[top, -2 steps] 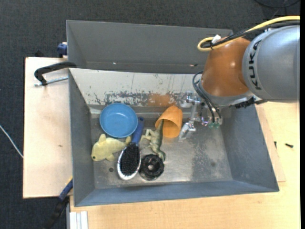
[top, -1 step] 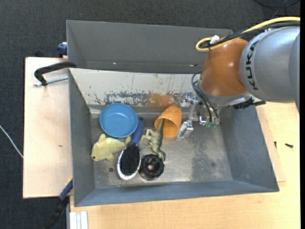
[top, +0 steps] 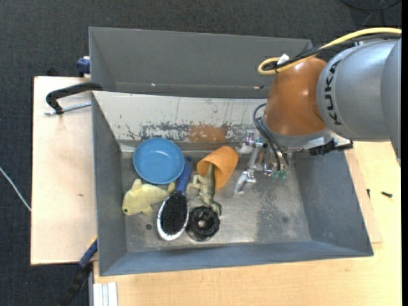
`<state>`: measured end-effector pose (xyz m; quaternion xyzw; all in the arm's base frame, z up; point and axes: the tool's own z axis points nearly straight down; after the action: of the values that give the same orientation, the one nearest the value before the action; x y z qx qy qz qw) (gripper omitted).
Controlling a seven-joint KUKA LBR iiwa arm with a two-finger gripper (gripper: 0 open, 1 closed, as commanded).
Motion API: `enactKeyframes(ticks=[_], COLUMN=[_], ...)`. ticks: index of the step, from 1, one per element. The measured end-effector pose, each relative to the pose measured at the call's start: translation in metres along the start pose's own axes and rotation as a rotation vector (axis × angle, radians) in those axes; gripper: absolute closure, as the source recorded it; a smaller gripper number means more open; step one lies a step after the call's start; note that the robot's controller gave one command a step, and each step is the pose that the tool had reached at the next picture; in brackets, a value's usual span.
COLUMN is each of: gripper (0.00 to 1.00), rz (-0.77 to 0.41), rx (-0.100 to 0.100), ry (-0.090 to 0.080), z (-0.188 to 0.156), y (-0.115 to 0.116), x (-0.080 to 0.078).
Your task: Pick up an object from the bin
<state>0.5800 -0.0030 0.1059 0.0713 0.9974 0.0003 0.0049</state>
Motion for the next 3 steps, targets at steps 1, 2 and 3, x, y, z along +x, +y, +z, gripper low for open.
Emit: enactKeyframes(ticks=[1,2,3], gripper=[0.00,0.00,0.00], rz=[0.078,0.149,0.303], rx=[0.000,0.000,0.002], ry=[0.004,0.009,0.009], z=[0.022,0.013,0.018], y=[-0.014,-0.004,-0.017], x=[-0.026,-0.009,-0.007])
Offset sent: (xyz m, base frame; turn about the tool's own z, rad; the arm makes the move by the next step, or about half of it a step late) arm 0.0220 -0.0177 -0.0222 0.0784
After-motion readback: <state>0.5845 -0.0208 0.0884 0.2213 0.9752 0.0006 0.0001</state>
